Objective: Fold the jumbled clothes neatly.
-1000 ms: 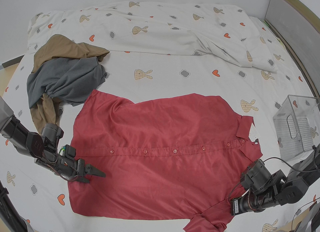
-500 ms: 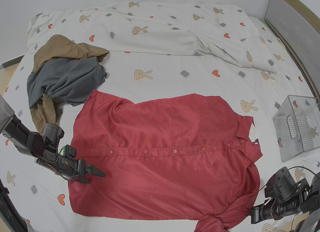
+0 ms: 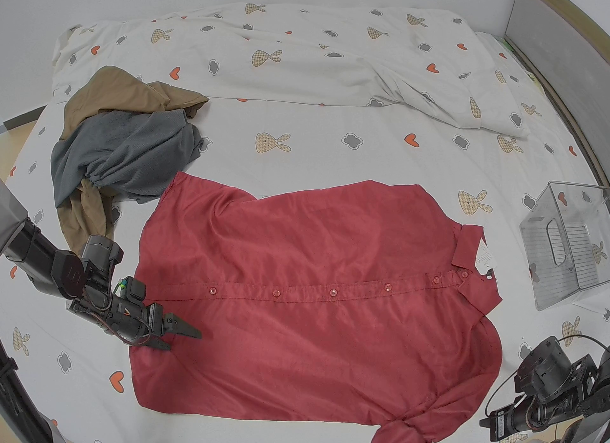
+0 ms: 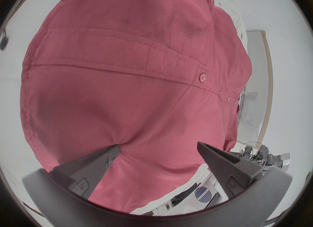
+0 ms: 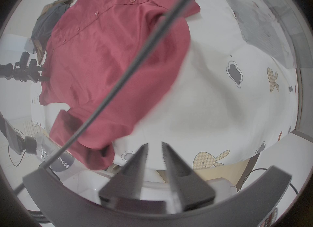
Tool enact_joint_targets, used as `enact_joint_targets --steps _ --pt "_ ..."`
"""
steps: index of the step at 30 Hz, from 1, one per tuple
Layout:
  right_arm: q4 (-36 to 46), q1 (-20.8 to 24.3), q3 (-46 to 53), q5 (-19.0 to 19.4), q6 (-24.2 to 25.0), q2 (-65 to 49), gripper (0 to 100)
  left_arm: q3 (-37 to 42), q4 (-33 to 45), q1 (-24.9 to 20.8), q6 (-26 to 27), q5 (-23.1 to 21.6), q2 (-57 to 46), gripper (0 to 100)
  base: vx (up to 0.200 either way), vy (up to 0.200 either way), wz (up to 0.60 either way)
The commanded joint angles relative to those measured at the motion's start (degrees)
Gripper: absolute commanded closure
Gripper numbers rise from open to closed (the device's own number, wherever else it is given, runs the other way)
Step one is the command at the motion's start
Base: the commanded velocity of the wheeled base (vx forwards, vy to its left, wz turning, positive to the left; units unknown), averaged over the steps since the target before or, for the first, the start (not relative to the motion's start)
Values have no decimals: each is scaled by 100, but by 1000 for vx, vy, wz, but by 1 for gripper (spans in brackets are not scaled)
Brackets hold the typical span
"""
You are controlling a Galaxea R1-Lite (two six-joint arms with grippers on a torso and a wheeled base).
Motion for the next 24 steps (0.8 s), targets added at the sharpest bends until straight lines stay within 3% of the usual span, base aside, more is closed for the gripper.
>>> enact_joint_targets --steps 1,7,10,14,17,18,19,21,22,24 --pt "-37 -44 164 1 23 -2 0 -4 -3 7 7 17 19 0 0 0 0" --pt "-72 -79 67 -35 6 -195 0 4 -3 -2 7 17 10 0 0 0 0" --pt "7 44 -469 -79 -38 -881 0 22 -12 -2 7 17 -8 0 0 0 0" --pt "596 773 -1128 -105 -56 -1241 0 22 -12 -2 16 17 -8 0 0 0 0" --pt "1431 1600 -1682 -184 -73 -1083 0 22 -21 -2 16 17 1 0 0 0 0" --pt "1431 1600 -1682 -184 -73 -1083 0 22 -21 -2 16 17 1 0 0 0 0" --pt "1519 1942 -1770 -360 -135 -696 0 22 -21 -2 16 17 19 0 0 0 0" --pt "1510 2136 -1805 -553 -267 -380 0 22 -30 -2 16 17 27 0 0 0 0" --pt "1510 2382 -1919 -764 -583 -46 0 31 -30 -10 16 17 27 0 0 0 0" --pt "1519 2610 -2095 -826 -882 209 0 40 -30 -19 16 17 1 0 0 0 0"
